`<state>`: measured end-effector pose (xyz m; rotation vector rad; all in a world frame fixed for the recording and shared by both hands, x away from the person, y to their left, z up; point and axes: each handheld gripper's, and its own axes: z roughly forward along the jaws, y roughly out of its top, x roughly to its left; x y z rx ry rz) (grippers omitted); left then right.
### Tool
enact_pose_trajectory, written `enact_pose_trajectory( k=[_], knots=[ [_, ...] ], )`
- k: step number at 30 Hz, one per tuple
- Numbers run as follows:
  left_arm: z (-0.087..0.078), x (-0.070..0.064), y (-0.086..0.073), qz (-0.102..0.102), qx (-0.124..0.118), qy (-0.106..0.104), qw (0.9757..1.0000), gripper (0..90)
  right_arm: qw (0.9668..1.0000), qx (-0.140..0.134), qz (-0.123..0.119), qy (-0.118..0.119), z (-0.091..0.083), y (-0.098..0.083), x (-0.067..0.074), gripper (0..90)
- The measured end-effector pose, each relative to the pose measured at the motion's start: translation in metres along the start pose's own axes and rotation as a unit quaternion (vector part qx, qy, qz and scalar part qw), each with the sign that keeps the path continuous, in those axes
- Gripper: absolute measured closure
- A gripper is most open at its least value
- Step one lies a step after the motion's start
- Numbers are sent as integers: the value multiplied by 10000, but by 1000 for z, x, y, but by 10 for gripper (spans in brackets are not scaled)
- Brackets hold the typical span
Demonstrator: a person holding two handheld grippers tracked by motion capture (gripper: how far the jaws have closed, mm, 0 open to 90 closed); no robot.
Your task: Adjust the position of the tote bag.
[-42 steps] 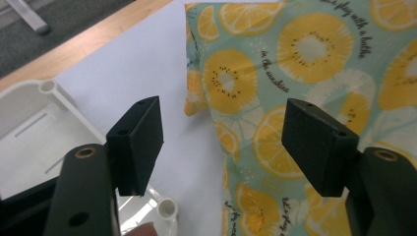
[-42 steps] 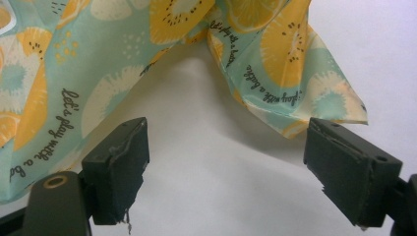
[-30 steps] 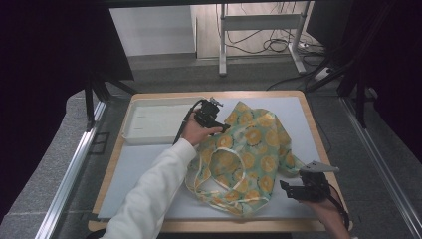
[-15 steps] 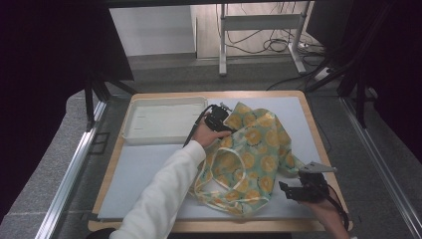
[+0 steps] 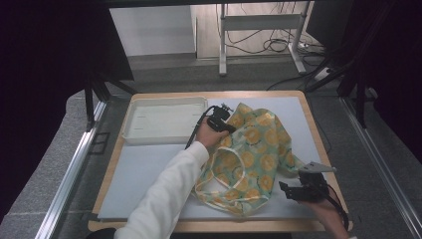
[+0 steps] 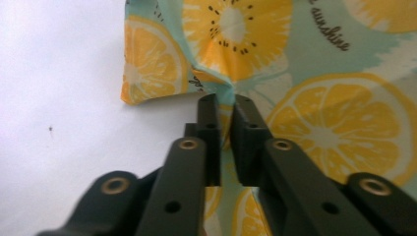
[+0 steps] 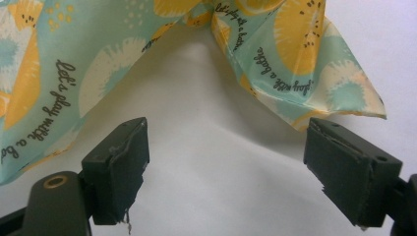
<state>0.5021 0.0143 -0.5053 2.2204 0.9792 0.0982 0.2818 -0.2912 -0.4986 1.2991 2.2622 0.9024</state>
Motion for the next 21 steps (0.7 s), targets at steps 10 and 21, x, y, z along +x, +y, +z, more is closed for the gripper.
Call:
enact_pose_trajectory(
  k=[10, 21],
  knots=[
    [-32, 3, 2, 69, -328, 69, 9994, 897, 10000, -10, -1, -67, -1, 0, -1, 177],
    [-59, 1, 3, 193, -545, 20, 9983, 899, 10000, -18, -23, -79, -2, 0, 0, 177]
  ],
)
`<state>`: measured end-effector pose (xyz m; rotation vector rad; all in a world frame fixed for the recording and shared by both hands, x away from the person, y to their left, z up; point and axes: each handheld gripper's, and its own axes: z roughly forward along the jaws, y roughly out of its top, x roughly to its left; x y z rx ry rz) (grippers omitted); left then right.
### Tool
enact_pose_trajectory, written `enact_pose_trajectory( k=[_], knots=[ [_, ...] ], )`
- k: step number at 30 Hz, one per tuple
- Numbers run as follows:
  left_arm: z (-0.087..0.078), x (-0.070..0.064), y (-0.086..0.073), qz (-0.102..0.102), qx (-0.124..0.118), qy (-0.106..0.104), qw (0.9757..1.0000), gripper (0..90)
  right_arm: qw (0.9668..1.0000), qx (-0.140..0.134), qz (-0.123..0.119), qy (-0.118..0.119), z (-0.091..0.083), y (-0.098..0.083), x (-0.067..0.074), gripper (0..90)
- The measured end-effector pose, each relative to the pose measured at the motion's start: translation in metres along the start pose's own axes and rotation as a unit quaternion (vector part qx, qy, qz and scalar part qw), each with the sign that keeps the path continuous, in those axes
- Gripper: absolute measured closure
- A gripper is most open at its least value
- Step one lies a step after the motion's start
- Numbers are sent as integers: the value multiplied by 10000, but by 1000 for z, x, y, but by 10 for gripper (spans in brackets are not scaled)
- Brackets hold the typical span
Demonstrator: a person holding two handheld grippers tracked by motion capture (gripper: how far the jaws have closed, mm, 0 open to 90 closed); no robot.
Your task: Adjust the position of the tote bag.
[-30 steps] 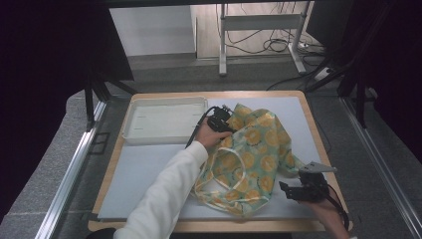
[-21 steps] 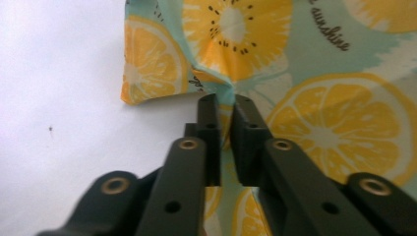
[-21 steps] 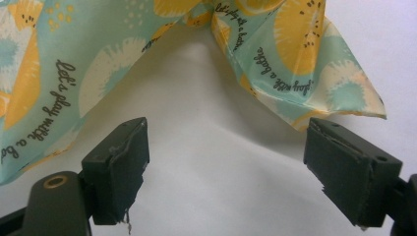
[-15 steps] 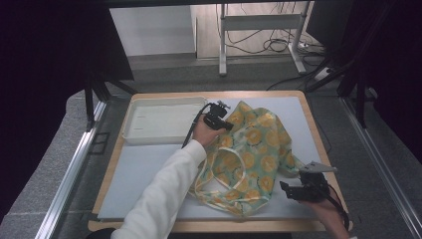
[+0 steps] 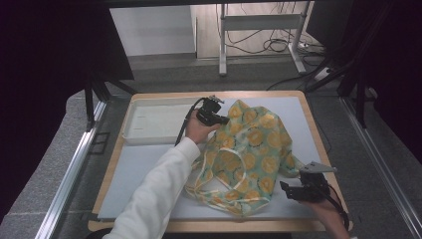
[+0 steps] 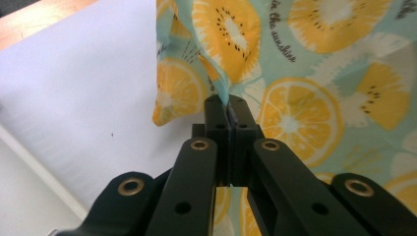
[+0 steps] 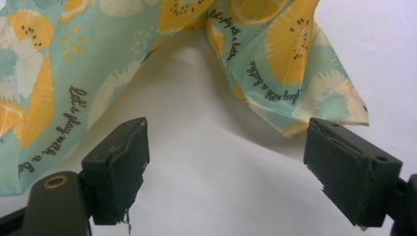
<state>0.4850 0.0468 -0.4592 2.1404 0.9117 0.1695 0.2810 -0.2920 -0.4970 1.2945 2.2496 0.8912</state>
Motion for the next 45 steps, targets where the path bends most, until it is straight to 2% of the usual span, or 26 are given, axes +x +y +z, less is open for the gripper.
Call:
enact_pose_trajectory(
  k=[3, 9, 17, 28, 35, 38, 41, 42, 45],
  knots=[
    [-6, -1, 1, 74, -57, 3, 10000, 900, 10000, -14, 4, -4, -1, 0, 0, 177],
    [-17, -1, 2, 83, -217, -97, 9997, 900, 10000, 37, 3, -50, 0, 0, -1, 177],
    [-24, 4, -5, -69, -310, -164, 9994, 900, 9999, 71, 18, -133, -3, 0, -3, 179],
    [-25, 4, -7, -2, -270, -195, 9994, 900, 9995, 116, -35, -298, -16, -1, -4, 202],
    [-23, 2, -9, -43, -305, -255, 9992, 900, 9990, 138, -108, -405, -20, 13, -6, 204],
    [-23, 0, -9, 17, -251, -251, 9994, 899, 9991, 96, -141, -381, -20, 24, -6, 228],
    [-23, -1, -9, 0, -280, -270, 9992, 900, 9991, 207, -163, -323, -14, 33, -7, 234],
    [-24, -1, -9, 8, -284, -274, 9992, 900, 9990, 321, -130, -290, -7, 37, -10, 234],
    [-25, 0, -10, -14, -319, -299, 9990, 899, 9989, 371, -57, -290, -1, 39, -13, 234]
  ],
)
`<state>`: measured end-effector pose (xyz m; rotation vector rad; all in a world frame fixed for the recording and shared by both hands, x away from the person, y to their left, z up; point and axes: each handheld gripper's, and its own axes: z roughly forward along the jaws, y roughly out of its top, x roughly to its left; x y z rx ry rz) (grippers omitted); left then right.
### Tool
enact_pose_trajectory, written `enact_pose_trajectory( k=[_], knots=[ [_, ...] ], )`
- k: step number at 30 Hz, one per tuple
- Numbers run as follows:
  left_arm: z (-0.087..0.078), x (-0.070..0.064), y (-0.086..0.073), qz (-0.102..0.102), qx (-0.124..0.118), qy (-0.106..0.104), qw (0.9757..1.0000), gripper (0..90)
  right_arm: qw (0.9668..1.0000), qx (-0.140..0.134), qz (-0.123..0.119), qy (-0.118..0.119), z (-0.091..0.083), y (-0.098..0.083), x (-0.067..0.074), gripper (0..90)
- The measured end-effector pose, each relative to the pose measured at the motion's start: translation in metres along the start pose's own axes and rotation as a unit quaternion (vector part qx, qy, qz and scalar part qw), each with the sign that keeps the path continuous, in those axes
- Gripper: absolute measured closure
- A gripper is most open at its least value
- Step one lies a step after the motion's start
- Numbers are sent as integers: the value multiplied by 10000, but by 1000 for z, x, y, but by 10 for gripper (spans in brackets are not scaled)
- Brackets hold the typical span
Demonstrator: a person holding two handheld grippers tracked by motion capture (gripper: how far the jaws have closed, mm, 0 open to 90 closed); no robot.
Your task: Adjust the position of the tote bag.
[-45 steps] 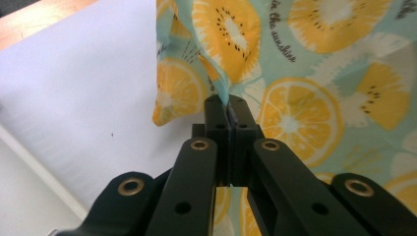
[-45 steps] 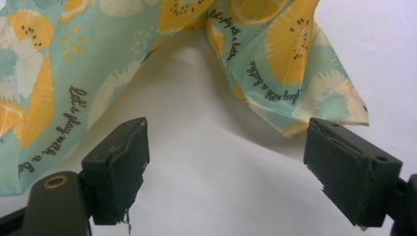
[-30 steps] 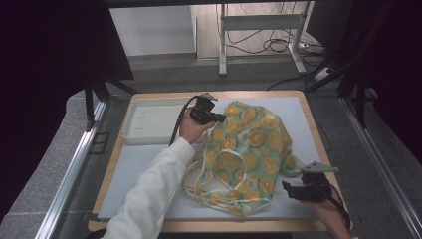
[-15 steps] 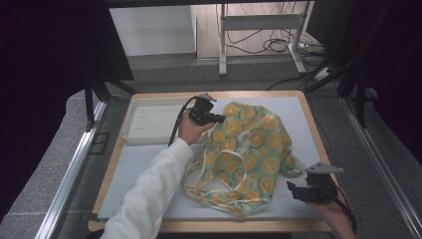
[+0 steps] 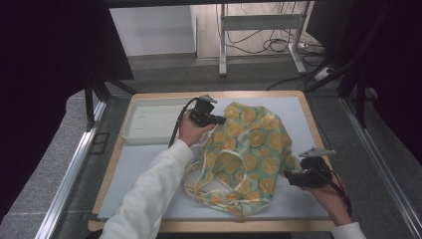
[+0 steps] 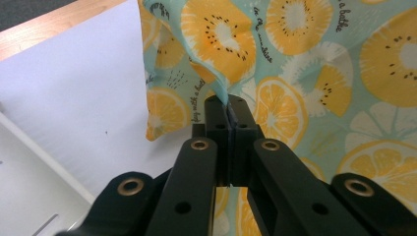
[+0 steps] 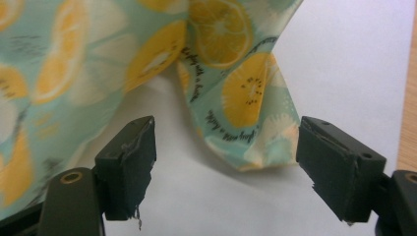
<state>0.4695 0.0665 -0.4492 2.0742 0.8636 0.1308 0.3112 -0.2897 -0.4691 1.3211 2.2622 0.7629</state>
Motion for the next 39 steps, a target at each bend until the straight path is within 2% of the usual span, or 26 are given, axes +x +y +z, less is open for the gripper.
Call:
enact_pose_trajectory(
  k=[1, 5, 15, 18, 21, 23, 28, 32, 36, 39],
  knots=[
    [0, 0, -1, 12, 3, 5, 10000, 899, 10000, 76, 52, -16, 8, 2, -3, 234],
    [0, 0, -3, -2, 6, -17, 10000, 898, 9999, 108, 113, -33, 16, 7, -6, 232],
    [7, -5, -3, 1, 72, -1, 10000, 898, 9997, 146, 165, -65, 27, 11, -14, 268],
    [10, -7, -4, 31, 91, -30, 9999, 898, 9997, 197, 85, -66, 32, 14, -13, 302],
    [11, -8, -5, 43, 100, -23, 9999, 899, 9996, 261, 40, 69, 36, 17, -14, 383],
    [11, -7, -5, 53, 99, -19, 9999, 899, 9995, 308, -13, 36, 39, 20, -15, 434],
    [9, -6, -6, 39, 111, -6, 9999, 899, 9994, 334, 19, 53, 43, 23, -18, 701],
    [6, -6, -6, 57, 109, 8, 9999, 899, 9992, 389, -29, 92, 43, 26, -18, 826],
    [4, -7, -6, 67, 76, 7, 9999, 899, 9990, 407, -96, 158, 41, 29, -17, 884],
    [1, -8, -6, 82, 121, -21, 9999, 900, 9990, 392, -139, 155, 39, 33, -19, 885]
  ],
)
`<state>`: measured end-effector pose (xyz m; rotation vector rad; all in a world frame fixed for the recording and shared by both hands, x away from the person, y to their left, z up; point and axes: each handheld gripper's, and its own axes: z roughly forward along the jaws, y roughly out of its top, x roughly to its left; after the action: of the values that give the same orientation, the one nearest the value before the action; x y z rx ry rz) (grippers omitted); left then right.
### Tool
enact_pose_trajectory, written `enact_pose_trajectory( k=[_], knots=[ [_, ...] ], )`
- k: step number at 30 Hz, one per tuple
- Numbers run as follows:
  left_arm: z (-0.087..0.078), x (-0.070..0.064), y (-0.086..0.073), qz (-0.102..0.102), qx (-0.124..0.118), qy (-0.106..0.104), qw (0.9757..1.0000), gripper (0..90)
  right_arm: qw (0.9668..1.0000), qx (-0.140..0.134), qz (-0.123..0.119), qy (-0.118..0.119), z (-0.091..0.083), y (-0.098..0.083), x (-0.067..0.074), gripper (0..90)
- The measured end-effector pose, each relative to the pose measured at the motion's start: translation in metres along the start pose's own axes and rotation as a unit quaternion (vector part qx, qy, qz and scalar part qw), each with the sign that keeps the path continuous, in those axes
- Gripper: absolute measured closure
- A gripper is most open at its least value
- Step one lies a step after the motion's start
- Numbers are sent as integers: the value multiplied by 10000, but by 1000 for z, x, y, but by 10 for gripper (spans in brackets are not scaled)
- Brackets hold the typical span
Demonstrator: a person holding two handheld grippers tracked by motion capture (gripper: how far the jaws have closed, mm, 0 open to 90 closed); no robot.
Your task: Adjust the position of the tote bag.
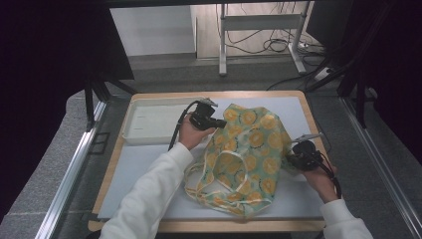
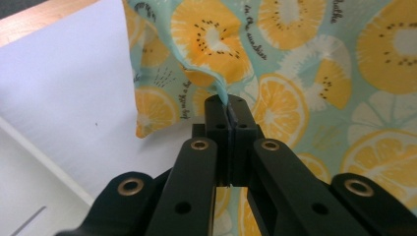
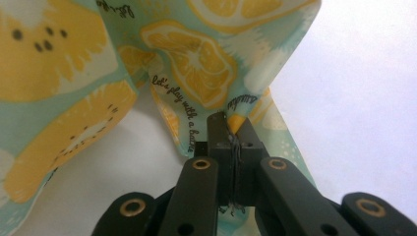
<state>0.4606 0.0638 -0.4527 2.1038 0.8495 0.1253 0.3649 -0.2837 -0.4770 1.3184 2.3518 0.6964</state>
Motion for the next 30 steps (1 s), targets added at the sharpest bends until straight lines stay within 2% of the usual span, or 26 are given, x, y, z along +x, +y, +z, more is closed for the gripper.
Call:
enact_pose_trajectory(
  k=[7, 11, 17, 23, 26, 30],
  knots=[
    [-9, 1, -6, -21, -76, -27, 10000, 900, 9999, -69, -69, -80, -5, 10, -2, 887],
    [-11, 0, -8, -24, -79, -75, 9999, 900, 9998, -169, 34, -68, -10, 14, -8, 887],
    [-19, -5, -12, 17, -137, -162, 9998, 900, 9997, -173, 24, -147, -13, 21, -14, 886],
    [-25, -10, -16, 132, -101, -193, 9997, 900, 9997, -222, 67, -117, -14, 28, -17, 886],
    [-26, -11, -17, 84, -128, -214, 9997, 900, 9997, -223, 65, -121, -14, 29, -18, 886],
    [-31, -12, -18, 64, -159, -217, 9996, 900, 9996, -258, 149, 1, -15, 30, -21, 886]
  ],
)
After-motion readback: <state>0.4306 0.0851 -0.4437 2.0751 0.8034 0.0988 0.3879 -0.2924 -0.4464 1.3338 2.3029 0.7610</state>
